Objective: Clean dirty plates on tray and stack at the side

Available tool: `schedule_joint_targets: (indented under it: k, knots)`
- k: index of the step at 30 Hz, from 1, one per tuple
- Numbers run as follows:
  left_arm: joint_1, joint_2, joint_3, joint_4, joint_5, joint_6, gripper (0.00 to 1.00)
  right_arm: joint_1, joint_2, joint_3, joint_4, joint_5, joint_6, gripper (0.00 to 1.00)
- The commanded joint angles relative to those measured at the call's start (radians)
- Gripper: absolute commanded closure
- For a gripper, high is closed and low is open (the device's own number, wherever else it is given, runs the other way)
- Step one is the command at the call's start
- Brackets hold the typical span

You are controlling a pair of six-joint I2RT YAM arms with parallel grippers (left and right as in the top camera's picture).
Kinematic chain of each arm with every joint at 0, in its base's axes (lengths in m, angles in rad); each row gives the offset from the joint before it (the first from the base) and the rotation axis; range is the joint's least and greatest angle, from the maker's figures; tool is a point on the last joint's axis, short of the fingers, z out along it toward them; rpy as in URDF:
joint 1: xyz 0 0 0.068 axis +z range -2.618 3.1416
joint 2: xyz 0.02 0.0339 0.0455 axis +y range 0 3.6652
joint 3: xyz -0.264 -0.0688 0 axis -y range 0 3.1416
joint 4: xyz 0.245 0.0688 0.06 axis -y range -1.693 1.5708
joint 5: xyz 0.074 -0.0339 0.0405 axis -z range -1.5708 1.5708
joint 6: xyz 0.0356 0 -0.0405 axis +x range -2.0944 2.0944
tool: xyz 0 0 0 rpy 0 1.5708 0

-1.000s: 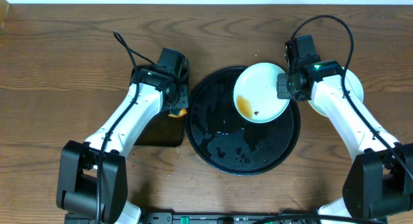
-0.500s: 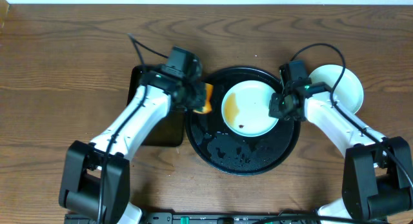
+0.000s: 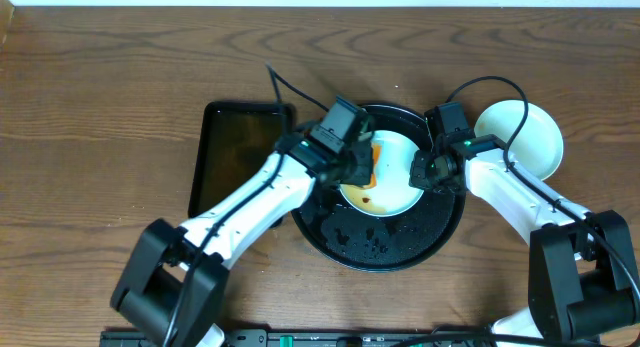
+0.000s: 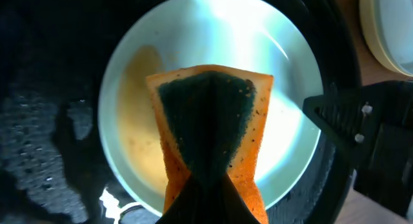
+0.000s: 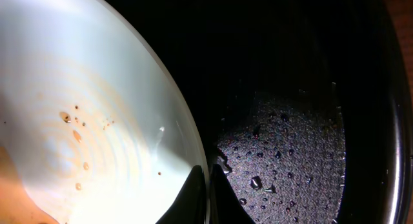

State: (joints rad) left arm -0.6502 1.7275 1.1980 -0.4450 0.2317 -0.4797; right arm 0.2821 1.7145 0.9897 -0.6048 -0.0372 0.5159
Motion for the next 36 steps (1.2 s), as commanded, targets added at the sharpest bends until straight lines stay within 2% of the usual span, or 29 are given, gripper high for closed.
schedule_joint_targets:
  k: [1, 15, 16, 17, 20, 24, 28, 36]
  knots:
    - [-0.029, 0.044, -0.005, 0.023, -0.050, -0.080, 0.92, 0.021, -0.011, -0.005, 0.002, 0.003, 0.015, 0.99]
    - [-0.093, 0.195, -0.005, 0.079, -0.066, -0.135, 0.93, 0.021, -0.010, -0.005, -0.013, 0.003, 0.014, 0.99]
    - [-0.093, 0.201, -0.005, 0.066, -0.094, -0.135, 0.93, 0.021, -0.011, -0.005, -0.013, 0.003, 0.014, 0.99]
    - [-0.093, 0.208, -0.005, 0.029, -0.193, -0.135, 0.92, 0.021, -0.011, -0.005, -0.013, 0.003, 0.014, 0.99]
    - [-0.089, 0.208, -0.005, -0.025, -0.357, -0.129, 0.93, 0.021, -0.010, -0.005, -0.015, 0.003, 0.014, 0.99]
    - [-0.070, 0.205, -0.004, -0.011, -0.460, -0.054, 0.93, 0.019, -0.010, -0.005, -0.016, 0.003, 0.015, 0.99]
    - [-0.051, 0.184, 0.014, -0.002, -0.461, -0.010, 0.93, 0.019, -0.010, -0.005, -0.020, 0.003, 0.015, 0.99]
    - [-0.050, 0.043, 0.031, 0.009, -0.431, -0.003, 0.92, 0.019, -0.010, -0.005, -0.024, 0.006, 0.014, 0.99]
